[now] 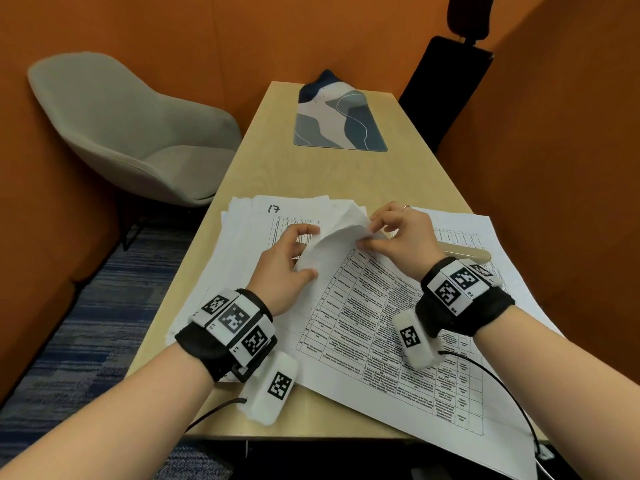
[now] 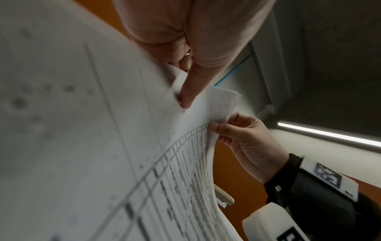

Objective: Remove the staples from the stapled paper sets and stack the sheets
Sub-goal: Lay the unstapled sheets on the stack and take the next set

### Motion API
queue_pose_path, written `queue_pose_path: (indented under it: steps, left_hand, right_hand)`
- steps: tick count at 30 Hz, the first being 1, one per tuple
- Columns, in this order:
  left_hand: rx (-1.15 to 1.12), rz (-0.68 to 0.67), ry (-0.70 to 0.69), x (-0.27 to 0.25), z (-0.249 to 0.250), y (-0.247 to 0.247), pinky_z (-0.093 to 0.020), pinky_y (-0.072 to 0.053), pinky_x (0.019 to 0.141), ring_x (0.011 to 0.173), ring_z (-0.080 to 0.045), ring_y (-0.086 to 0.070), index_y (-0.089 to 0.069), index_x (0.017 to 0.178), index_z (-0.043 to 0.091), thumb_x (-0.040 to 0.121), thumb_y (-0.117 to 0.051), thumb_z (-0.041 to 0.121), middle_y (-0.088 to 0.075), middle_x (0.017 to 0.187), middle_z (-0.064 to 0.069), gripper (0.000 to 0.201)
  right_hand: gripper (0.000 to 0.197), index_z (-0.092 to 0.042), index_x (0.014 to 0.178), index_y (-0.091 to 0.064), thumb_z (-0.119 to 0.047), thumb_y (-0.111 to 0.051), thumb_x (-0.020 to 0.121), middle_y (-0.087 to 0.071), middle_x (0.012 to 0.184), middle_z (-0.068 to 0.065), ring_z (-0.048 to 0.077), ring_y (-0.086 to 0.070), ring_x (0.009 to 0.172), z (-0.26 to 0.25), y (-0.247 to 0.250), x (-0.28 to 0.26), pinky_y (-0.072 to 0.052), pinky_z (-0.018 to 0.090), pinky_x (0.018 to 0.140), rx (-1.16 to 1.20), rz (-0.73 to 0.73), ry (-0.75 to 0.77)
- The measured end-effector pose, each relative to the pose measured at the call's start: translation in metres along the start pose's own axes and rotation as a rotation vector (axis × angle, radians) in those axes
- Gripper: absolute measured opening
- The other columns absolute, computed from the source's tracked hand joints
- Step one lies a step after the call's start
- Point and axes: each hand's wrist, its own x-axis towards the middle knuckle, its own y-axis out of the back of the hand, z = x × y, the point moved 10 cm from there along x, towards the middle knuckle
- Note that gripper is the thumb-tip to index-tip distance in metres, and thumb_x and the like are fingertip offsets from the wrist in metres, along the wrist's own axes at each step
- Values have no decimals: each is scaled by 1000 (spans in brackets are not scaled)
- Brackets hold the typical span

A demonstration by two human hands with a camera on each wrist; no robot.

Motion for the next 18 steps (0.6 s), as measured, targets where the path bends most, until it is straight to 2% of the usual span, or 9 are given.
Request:
queue_pose_path:
  steps: [2, 4, 6, 9, 10, 12, 13, 16, 18]
  left_hand:
    - [-5, -3, -7, 0, -1, 0, -34, -49, 79, 81, -28, -62, -48, 113, 34, 78, -62, -6, -66, 100, -7, 55]
    - [-5, -3, -11, 1, -1, 0, -34, -50, 81, 85, -26, -63, -49, 112, 36, 78, -61, -6, -65, 103, -6, 55]
    - [4, 2, -17, 1, -1, 0, -33, -50, 83, 89, -25, -63, -50, 106, 38, 78, -60, -6, -65, 105, -3, 54]
    - [35, 6, -11, 3, -4, 0, -34, -48, 91, 100, -20, -60, -53, 100, 33, 79, -60, -5, -63, 106, 2, 44]
    - [41, 2, -3, 4, -5, -1, -35, -48, 92, 102, -19, -60, -55, 102, 29, 81, -60, -3, -63, 107, 2, 39]
    - [48, -7, 8, 5, -6, -3, -37, -48, 93, 101, -20, -61, -57, 109, 21, 84, -60, 2, -64, 108, -1, 32]
    - [48, -9, 7, 5, -5, -4, -38, -48, 93, 100, -21, -61, -58, 111, 18, 85, -60, 4, -65, 108, -3, 30]
    - [59, 5, -11, 6, -3, -2, -39, -49, 92, 98, -20, -62, -61, 110, 14, 87, -58, 6, -67, 105, -4, 24]
    - [51, 38, -18, 7, -3, 2, -38, -49, 91, 97, -20, -63, -63, 104, 16, 87, -58, 5, -68, 102, -3, 21]
  right_hand:
    - [26, -21, 61, -63, -3, -81, 65, -56, 73, -11, -6, -51, 69, -6, 5, -2, -37, 7, 65, -13, 46, 78]
    - [14, -11, 66, -69, -3, -81, 65, -59, 73, -6, -9, -52, 68, -10, 9, -5, -39, 6, 63, -18, 88, 135]
    - [10, -8, 67, -71, -3, -80, 66, -61, 71, -3, -8, -52, 65, -13, 10, -7, -40, 8, 62, -36, 111, 169]
    - [24, -17, 64, -64, 2, -77, 69, -58, 65, -11, -5, -53, 61, -8, 6, -6, -44, 11, 65, 25, 61, 99]
    - [29, -20, 63, -59, 4, -76, 70, -58, 65, -10, -2, -53, 60, -4, 2, -4, -46, 16, 67, 93, 19, 55]
    - [34, -22, 67, -55, 7, -73, 71, -57, 67, -6, 13, -54, 63, -1, -4, -1, -48, 29, 68, 240, -48, -4]
    - [35, -22, 71, -54, 8, -72, 71, -57, 69, -7, 18, -53, 63, -1, -6, 0, -47, 31, 67, 295, -69, -18]
    - [38, -24, 87, -54, 6, -72, 73, -56, 77, -8, 11, -53, 70, -5, -10, 3, -45, 26, 72, 318, -78, -15]
    - [46, -25, 106, -53, -8, -78, 71, -55, 93, -6, 9, -51, 86, -2, -10, 3, -40, 24, 80, 128, -81, -37]
